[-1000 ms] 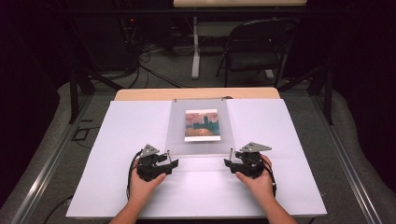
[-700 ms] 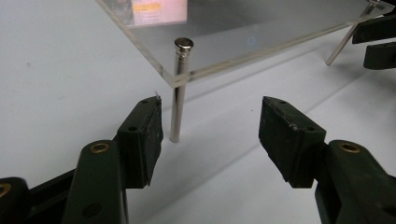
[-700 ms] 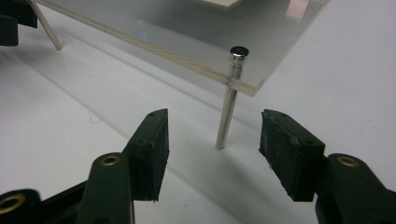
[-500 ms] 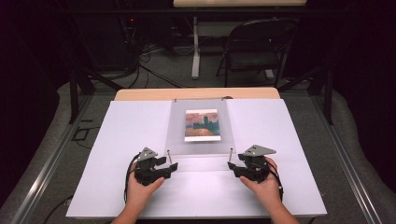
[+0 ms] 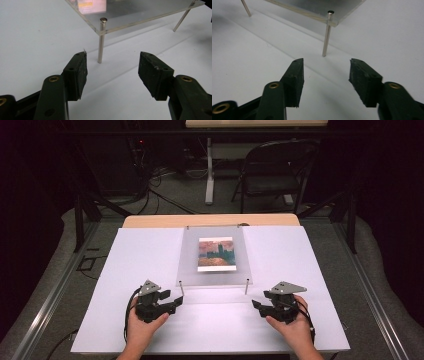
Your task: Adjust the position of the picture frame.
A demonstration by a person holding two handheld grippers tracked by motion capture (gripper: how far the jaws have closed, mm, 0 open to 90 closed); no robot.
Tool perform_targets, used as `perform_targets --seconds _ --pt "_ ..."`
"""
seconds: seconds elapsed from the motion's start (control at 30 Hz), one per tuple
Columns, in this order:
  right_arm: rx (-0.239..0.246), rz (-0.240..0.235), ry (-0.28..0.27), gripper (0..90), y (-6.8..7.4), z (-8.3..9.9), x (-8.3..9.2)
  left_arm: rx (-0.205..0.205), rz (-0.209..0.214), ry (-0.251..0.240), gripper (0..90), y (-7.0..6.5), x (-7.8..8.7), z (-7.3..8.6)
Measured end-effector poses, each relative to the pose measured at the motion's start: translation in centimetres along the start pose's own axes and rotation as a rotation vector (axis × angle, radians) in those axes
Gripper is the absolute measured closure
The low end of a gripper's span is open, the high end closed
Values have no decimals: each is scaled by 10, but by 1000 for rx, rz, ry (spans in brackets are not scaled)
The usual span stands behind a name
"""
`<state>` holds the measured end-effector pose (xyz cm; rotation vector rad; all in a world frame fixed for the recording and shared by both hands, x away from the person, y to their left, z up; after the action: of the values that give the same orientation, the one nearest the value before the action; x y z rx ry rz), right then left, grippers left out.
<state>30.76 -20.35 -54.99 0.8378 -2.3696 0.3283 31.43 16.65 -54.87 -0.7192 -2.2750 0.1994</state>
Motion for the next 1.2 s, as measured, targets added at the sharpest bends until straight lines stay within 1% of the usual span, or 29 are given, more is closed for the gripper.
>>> perform_targets --seconds 0.03,0.07,0.13,0.23,0.3,0.37,0.47,0.53,0.6,0.7,0.77,0.9,0.93,1.03,1.1,1.2 --pt "-15 -8 -17 466 -2 -1 1 0 -4 -6 405 1 1 0" --pt "-25 -10 -22 466 -3 -1 2 5 0 -9 405 2 2 0" --pt "-36 0 -26 464 -6 0 3 12 15 -13 404 4 4 0" --pt "-48 -5 -39 455 -10 2 3 14 10 -16 404 8 7 0" --pt "-61 -3 -53 451 -13 4 2 19 -4 -23 404 12 8 -1" --pt "-71 -4 -46 447 -15 5 2 25 -12 -27 404 16 8 -2" --pt "-71 -3 -40 447 -18 7 0 42 -32 -36 406 24 9 -4" --pt "-75 -3 -48 447 -19 6 0 52 -40 -40 407 28 10 -6" --pt "-79 -2 -43 447 -20 6 0 65 -43 -49 407 31 10 -8" --pt "-73 3 -46 447 -21 5 -1 71 -45 -54 413 34 7 -11" --pt "-73 8 -41 448 -21 5 -2 75 -46 -49 413 35 6 -12" --pt "-71 12 -43 451 -23 5 -2 91 -40 -55 413 37 5 -14" --pt "-74 14 -53 451 -24 5 -3 92 -40 -58 413 37 5 -14" --pt "-90 15 -50 451 -27 5 -3 88 -41 -61 413 38 5 -15" --pt "-88 16 -52 452 -28 5 -2 88 -41 -57 413 38 6 -16" --pt "-88 21 -57 452 -29 4 -1 92 -45 -66 413 38 5 -16"
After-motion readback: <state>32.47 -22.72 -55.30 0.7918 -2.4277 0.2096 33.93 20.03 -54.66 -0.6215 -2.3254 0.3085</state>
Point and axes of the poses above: each handheld gripper's, and its own axes: x roughly backward along the jaws, z roughly out of its underside, y roughly to its left, the point moved 3 cm from there along -x, roughly forward along the jaws, and after that the axes turned 8 degrees about x, right-handed, at the moved point
